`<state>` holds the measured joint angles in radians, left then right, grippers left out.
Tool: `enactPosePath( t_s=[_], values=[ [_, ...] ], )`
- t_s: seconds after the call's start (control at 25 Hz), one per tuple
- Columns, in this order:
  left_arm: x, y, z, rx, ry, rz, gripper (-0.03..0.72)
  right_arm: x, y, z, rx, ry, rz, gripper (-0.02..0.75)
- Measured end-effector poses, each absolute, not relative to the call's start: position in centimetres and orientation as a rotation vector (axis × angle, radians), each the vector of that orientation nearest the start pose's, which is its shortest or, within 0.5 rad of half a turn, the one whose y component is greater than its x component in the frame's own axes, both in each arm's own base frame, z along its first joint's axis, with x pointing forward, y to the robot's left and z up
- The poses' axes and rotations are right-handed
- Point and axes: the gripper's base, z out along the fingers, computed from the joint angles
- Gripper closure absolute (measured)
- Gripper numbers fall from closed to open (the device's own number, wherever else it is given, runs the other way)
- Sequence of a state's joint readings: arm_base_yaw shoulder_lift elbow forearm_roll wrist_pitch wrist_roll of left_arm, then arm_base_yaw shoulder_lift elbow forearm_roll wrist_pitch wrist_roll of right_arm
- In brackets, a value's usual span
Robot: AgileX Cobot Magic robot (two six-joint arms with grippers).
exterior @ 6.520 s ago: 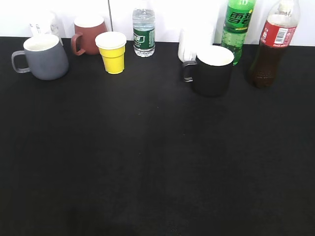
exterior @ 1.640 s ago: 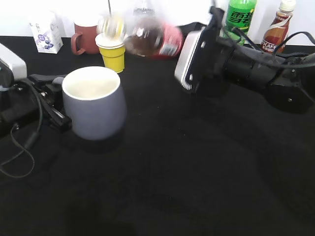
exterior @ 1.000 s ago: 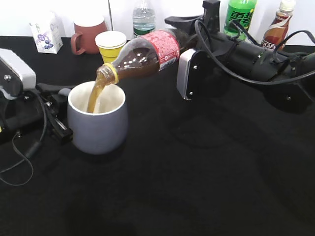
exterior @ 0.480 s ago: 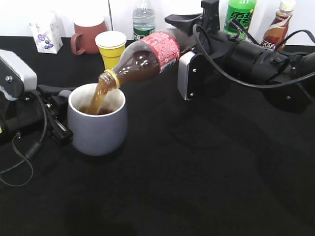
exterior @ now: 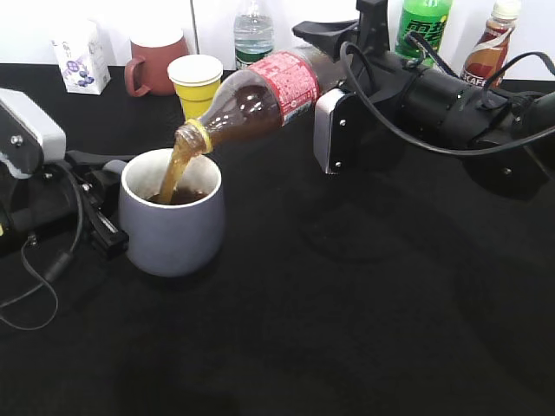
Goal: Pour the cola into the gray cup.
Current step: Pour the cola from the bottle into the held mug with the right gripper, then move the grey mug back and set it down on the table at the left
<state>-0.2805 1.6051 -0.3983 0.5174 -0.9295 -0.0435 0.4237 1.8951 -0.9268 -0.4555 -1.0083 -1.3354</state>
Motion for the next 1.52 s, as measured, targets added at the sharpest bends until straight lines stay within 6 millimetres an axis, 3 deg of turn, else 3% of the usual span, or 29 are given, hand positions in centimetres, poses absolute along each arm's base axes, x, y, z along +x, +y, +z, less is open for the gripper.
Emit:
enactPosePath(
  t_s=[0.2, 0.48, 0.6, 0.72, 0.84, 1.0, 1.08, 1.32, 1.52],
  values=[
    [23.8, -10.6, 16.6, 0.778, 1.650, -0.370, 0.620, 33.9, 19.0, 20.7, -1.423, 0.535, -0.647, 0.351],
    [24.0, -10.5, 17.4, 0.707, 1.590, -0.383, 0.620, 33.7, 19.3, 20.6, -1.312, 0.735, -0.369, 0.351],
    [24.0, -10.5, 17.4, 0.703, 1.585, -0.385, 0.620, 33.6, 19.4, 20.6, -1.174, 0.919, -0.116, 0.351],
    [24.0, -10.5, 17.4, 0.702, 1.585, -0.385, 0.620, 33.3, 19.2, 21.8, -0.865, 1.186, 0.328, 0.351],
    [24.3, -10.3, 17.5, 0.651, 1.590, -0.372, 0.620, 31.5, 17.5, 22.9, -0.653, 1.329, 0.464, 0.351],
    [25.0, -9.2, 17.7, 0.531, 1.604, -0.262, 0.620, 27.0, 13.2, 21.3, -0.399, 1.512, 0.433, 0.351],
    [25.7, -7.4, 18.0, 0.404, 1.608, -0.176, 0.620, 25.5, 11.3, 20.7, -0.253, 1.574, 0.391, 0.351],
    [32.6, -1.1, 16.5, 0.164, 1.619, 0.021, 0.620, 25.0, 10.1, 20.4, -0.177, 1.597, 0.315, 0.353],
    [39.1, 0.6, 12.7, 0.129, 1.660, 0.056, 0.620, 25.1, 9.9, 20.5, -0.144, 1.588, 0.308, 0.353]
  ],
)
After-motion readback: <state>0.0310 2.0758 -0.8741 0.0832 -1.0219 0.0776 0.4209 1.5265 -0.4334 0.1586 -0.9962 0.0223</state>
